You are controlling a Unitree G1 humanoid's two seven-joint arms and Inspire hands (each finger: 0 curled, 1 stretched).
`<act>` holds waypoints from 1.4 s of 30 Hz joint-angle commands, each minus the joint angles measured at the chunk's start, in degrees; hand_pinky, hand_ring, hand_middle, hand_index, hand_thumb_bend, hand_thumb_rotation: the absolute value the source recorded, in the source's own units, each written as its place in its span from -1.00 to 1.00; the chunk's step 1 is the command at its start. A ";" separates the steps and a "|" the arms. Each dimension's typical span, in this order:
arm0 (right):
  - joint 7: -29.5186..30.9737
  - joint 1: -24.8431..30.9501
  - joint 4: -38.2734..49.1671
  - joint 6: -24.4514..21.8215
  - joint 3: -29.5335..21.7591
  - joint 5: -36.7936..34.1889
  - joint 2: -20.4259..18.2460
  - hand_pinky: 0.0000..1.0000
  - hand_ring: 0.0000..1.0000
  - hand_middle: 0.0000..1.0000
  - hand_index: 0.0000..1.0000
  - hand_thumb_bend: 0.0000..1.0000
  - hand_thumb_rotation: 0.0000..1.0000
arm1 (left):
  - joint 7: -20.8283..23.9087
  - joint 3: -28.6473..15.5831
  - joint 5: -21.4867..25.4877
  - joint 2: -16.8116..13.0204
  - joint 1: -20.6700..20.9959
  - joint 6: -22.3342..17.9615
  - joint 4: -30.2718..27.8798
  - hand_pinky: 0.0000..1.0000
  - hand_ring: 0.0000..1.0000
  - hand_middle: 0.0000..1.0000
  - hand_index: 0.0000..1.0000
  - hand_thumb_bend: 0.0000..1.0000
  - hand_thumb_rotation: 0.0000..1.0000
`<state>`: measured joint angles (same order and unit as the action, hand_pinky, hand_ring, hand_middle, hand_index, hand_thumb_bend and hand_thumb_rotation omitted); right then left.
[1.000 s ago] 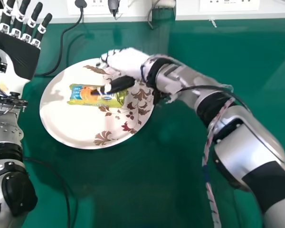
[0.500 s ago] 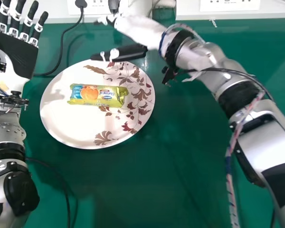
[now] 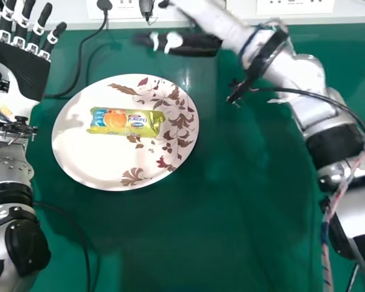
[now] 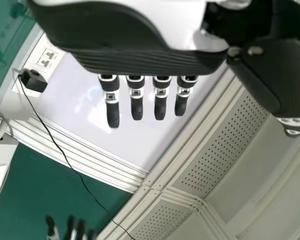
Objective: Pick up biscuit and place it in the plate
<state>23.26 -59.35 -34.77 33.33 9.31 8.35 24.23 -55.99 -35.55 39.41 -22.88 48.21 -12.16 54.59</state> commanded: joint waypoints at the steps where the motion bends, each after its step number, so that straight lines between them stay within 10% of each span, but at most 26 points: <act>1: 1.96 2.23 1.37 -1.28 -2.68 -4.46 -0.19 0.70 1.00 1.00 1.00 1.00 0.19 | 0.18 -0.85 1.04 0.04 0.37 0.41 0.35 0.50 0.82 1.00 1.00 0.82 0.99; 7: 5.94 4.04 1.17 -3.50 -8.56 -13.81 -0.86 0.77 1.00 1.00 1.00 1.00 0.09 | 0.25 -1.88 1.89 -0.26 0.69 1.59 1.50 0.54 0.78 0.97 1.00 0.67 0.97; 18: 10.37 4.78 -5.42 -7.23 -17.87 -26.91 -6.92 0.73 1.00 1.00 1.00 1.00 0.05 | -0.29 -2.36 1.37 -1.41 0.32 0.69 4.63 0.79 0.82 1.00 1.00 0.98 0.83; 42: 25.68 0.83 -27.58 -23.15 -39.86 -47.60 -11.42 0.57 0.85 0.94 0.83 1.00 -0.16 | 4.82 -4.89 1.63 1.45 2.86 -3.22 11.79 0.42 0.70 0.93 1.00 1.00 0.81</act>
<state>47.80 -57.18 -61.36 10.59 -29.71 -38.71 11.98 -51.87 -39.31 40.07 -22.20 50.69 -14.60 65.64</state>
